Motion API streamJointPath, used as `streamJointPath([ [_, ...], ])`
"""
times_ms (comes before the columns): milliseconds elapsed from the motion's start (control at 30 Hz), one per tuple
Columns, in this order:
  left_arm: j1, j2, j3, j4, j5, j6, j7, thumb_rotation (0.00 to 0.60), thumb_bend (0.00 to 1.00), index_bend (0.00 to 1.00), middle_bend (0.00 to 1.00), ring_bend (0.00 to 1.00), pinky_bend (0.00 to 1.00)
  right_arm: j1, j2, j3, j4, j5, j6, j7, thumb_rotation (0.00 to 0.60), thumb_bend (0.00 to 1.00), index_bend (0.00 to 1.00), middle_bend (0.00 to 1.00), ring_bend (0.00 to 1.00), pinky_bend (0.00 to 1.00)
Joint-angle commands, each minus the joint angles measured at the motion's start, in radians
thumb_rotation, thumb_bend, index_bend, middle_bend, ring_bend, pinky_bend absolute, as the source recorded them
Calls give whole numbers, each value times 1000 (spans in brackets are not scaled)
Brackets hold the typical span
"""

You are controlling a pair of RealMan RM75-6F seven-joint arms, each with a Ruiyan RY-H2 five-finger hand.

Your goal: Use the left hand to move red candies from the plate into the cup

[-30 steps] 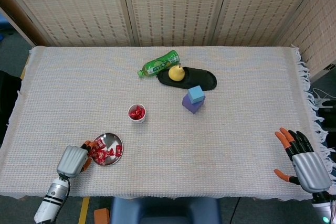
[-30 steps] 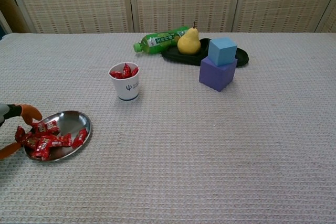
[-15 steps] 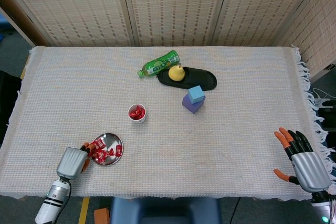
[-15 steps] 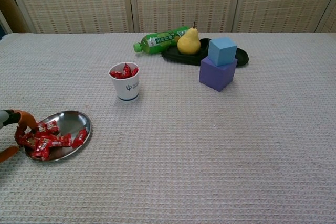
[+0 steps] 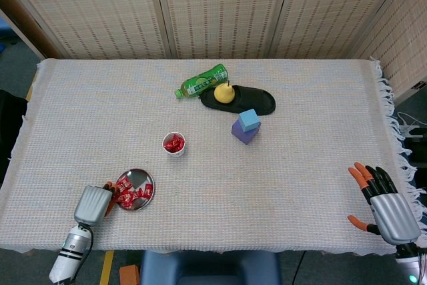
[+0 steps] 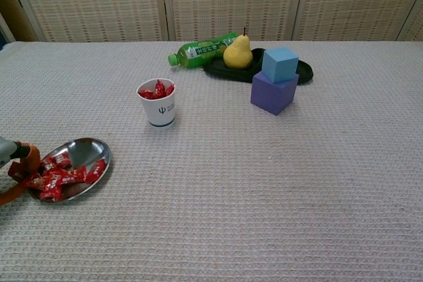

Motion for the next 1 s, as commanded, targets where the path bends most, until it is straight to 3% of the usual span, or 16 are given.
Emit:
streamJointPath([
  [33, 2, -6, -2, 10, 13, 12, -9, 600, 379, 505, 492, 808, 1000, 2, -1, 0, 0, 1, -3, -1, 600, 0, 0, 0, 0, 0],
  [667, 12, 4, -23, 18, 39, 43, -9, 600, 380, 528, 540, 809, 1000, 7, 0, 0, -2, 7, -14, -3, 600, 0, 0, 0, 0, 0],
  [1000, -63, 68, -90, -152, 69, 35, 43, 600, 381, 528, 548, 810, 1000, 10, 0, 3, -3, 15, -19, 0, 600, 0, 0, 0, 0, 0],
])
